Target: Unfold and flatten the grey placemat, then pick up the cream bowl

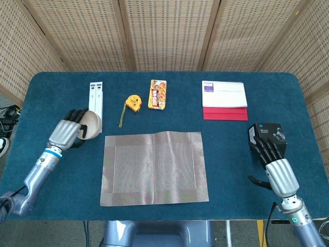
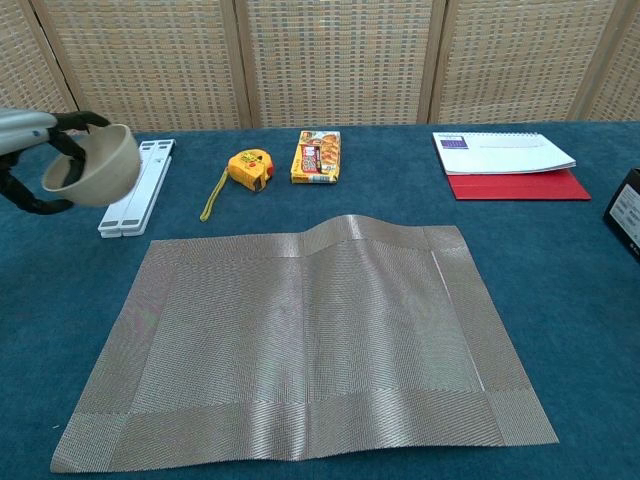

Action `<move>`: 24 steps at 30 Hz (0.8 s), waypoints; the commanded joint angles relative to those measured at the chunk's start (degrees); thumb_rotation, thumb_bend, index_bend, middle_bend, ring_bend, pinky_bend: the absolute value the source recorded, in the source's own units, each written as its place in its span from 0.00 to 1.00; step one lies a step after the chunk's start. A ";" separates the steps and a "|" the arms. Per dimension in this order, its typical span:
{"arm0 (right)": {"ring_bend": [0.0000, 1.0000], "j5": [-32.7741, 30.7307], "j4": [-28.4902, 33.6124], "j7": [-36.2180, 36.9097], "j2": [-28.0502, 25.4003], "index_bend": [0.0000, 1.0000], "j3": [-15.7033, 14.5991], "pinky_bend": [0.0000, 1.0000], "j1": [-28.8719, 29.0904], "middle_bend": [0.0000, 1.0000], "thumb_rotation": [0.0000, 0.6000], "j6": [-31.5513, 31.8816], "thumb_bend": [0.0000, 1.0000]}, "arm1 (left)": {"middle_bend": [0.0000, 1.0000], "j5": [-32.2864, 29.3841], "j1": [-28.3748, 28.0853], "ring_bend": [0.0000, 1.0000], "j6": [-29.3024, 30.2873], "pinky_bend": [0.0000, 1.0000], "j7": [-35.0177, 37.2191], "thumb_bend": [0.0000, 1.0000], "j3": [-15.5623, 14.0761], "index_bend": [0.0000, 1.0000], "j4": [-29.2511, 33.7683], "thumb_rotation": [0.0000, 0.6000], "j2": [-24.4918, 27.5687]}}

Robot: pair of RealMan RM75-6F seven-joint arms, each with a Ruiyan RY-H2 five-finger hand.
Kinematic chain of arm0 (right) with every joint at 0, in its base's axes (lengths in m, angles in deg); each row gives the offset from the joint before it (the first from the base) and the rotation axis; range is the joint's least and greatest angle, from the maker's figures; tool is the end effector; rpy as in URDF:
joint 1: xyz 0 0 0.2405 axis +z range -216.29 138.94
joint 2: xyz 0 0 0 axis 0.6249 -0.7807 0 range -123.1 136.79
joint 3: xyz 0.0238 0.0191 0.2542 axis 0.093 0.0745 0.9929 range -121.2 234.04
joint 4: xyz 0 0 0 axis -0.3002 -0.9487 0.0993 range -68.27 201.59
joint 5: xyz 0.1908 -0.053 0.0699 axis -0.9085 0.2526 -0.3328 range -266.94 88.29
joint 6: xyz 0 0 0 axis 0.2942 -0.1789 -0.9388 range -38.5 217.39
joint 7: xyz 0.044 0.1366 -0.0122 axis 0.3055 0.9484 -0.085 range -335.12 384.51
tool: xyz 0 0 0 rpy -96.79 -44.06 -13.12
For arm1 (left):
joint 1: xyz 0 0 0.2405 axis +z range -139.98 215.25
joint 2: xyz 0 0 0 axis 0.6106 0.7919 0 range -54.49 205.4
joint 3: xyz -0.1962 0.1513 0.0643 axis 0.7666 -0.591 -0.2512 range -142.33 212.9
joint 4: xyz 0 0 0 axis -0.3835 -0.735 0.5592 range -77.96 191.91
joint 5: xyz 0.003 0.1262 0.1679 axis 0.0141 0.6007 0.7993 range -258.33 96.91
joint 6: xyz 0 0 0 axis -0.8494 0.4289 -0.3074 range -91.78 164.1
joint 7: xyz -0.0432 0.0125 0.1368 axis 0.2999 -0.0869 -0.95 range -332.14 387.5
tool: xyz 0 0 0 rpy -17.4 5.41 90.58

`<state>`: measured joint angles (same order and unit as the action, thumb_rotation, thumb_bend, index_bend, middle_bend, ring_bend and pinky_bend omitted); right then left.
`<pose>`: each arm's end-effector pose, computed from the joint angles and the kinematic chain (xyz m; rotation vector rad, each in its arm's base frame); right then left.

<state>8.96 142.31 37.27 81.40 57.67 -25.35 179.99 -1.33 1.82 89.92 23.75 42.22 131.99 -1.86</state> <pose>-0.2888 -0.2194 0.1203 1.5905 -0.7719 1.2391 -0.2402 0.3547 0.0607 -1.8565 -0.8060 -0.7983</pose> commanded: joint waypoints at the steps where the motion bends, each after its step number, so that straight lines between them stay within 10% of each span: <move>1: 0.00 -0.02 0.00 0.03 -0.02 0.08 0.03 0.00 -0.02 0.00 1.00 0.05 0.00 | 0.00 4.87 -3.80 0.00 -2.22 0.00 -6.01 0.42 -2.50 0.71 7.70 1.00 2.01; 12: 0.00 -0.90 -0.24 1.55 -0.72 0.08 0.47 0.00 -0.41 0.00 1.00 0.53 0.00 | 0.00 -1.36 -13.51 0.00 -15.51 0.00 -19.91 0.42 -1.67 0.70 12.77 1.00 -5.11; 24: 0.00 -1.07 -0.01 2.22 -1.11 0.08 0.73 0.00 -0.49 0.00 1.00 0.76 0.00 | 0.00 -8.45 -16.36 0.00 -14.65 0.00 -31.84 0.42 -3.71 0.68 16.69 1.00 -7.30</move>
<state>7.89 142.30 39.49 80.29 58.40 -25.84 180.75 -8.47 -14.19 74.54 -6.27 39.25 147.70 -9.02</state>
